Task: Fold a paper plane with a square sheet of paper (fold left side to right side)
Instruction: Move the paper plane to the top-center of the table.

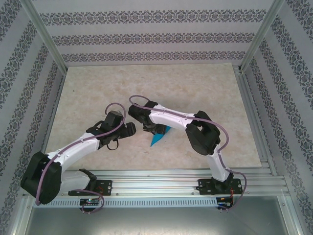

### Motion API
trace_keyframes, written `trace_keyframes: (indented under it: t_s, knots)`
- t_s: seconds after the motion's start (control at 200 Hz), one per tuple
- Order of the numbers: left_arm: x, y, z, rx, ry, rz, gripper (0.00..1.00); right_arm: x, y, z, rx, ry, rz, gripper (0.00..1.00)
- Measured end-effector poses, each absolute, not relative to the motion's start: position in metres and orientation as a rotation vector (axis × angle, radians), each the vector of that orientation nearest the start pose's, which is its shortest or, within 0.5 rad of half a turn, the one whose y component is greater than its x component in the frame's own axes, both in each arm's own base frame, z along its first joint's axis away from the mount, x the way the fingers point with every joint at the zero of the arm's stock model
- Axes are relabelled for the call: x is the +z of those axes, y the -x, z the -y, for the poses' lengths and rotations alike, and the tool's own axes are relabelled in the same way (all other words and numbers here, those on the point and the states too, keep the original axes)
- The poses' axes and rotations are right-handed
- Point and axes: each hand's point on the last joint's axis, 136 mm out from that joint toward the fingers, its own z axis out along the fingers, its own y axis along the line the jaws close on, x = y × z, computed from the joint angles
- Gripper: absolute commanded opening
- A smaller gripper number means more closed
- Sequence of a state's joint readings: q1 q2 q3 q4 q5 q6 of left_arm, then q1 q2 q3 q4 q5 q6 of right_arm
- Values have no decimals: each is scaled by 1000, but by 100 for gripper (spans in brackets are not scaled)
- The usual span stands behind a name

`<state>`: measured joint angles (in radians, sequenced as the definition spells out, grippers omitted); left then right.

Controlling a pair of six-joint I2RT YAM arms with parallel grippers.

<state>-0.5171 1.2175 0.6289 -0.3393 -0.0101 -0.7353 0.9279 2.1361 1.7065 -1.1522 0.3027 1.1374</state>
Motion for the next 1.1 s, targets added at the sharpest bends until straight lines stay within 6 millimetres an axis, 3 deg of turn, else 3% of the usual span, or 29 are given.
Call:
trace_keyframes:
  t_s: [0.11, 0.21, 0.734, 0.954, 1.099]
  knots:
    - [75, -271, 152, -482, 282, -2564, 87, 43, -283, -294, -273, -300, -2873, 57]
    - [73, -269, 150, -471, 276, -2571, 88, 35, -282, -292, -305, -311, -2882, 49]
    - [71, -267, 146, -449, 268, -2583, 88, 26, -271, -288, -340, -295, -2903, 32]
    - [71, -266, 144, -435, 265, -2586, 89, 21, -267, -284, -347, -292, -2911, 13]
    - [69, -264, 141, -409, 256, -2596, 89, 31, -263, -274, -345, -249, -2903, 0]
